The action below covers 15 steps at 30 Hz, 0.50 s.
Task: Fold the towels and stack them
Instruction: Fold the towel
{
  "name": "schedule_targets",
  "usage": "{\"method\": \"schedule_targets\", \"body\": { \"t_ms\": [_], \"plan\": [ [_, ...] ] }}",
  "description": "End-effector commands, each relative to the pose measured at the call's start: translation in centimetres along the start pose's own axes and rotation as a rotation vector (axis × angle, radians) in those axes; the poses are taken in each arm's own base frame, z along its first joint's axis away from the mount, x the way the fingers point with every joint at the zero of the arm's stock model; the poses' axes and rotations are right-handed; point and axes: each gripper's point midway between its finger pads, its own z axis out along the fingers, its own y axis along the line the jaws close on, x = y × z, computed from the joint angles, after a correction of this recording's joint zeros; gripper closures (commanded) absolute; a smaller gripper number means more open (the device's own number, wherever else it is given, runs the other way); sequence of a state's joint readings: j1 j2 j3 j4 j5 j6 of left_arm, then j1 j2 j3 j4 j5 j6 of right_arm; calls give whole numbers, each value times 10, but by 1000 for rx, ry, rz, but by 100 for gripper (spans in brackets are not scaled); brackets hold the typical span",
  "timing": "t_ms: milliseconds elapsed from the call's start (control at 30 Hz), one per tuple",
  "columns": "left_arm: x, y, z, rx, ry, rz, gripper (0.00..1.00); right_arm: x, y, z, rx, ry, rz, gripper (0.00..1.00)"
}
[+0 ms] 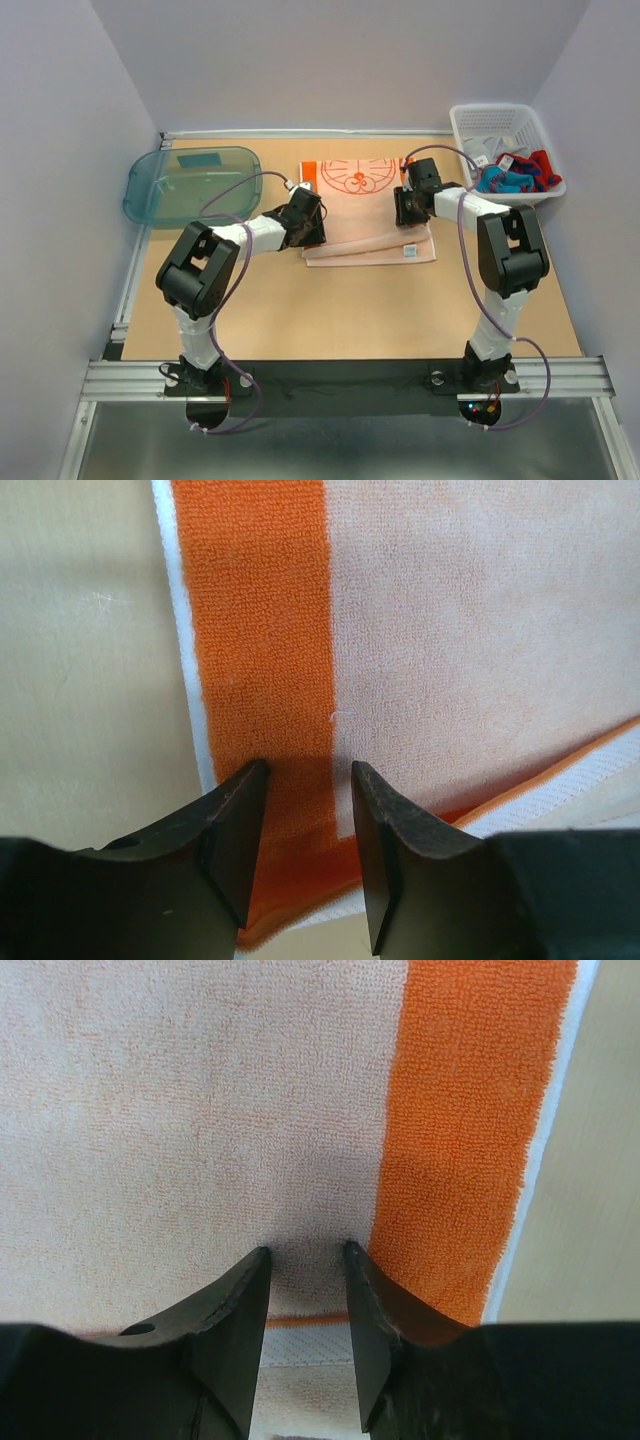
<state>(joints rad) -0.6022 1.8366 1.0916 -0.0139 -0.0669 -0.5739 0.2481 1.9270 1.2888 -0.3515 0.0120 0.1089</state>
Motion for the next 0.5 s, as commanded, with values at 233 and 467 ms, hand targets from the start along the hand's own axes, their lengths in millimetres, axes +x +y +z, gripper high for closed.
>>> {"method": "schedule_targets", "body": {
  "t_ms": [233,467],
  "plan": [
    [16,9,-12,-18,29,-44,49,11,-10,-33,34,25,-20,58],
    [17,9,-14,-18,27,-47,49,28,-11,-38,31,76,-26,58]
  ]
}}
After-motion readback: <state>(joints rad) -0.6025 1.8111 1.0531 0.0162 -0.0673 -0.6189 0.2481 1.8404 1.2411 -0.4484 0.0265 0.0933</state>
